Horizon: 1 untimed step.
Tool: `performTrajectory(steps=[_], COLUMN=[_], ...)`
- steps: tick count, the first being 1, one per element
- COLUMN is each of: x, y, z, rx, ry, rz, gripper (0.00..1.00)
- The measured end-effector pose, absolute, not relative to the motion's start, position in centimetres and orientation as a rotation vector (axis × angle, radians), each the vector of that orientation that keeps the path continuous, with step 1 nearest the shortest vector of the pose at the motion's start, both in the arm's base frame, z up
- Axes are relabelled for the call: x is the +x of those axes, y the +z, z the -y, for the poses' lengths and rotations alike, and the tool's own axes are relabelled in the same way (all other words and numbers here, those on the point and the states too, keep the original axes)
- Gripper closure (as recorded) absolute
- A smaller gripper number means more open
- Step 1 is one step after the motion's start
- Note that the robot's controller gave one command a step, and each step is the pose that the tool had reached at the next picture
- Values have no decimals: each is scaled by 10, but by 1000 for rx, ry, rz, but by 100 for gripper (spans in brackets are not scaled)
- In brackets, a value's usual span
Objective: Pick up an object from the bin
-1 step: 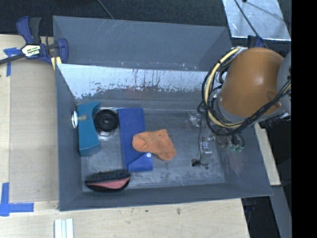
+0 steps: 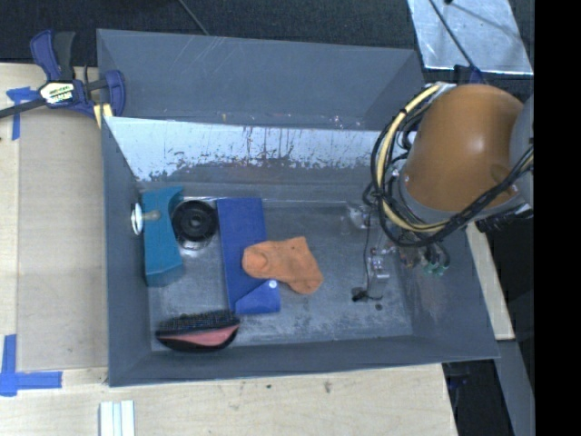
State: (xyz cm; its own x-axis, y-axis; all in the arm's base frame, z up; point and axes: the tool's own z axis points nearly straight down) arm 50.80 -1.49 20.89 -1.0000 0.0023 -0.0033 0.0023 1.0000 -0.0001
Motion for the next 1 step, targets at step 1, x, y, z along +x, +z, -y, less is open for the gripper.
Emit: performTrajectory(steps=[1], x=[544], y=[162], z=[-7], rx=[-74], ry=[-2], rz=[-3129], gripper=[0])
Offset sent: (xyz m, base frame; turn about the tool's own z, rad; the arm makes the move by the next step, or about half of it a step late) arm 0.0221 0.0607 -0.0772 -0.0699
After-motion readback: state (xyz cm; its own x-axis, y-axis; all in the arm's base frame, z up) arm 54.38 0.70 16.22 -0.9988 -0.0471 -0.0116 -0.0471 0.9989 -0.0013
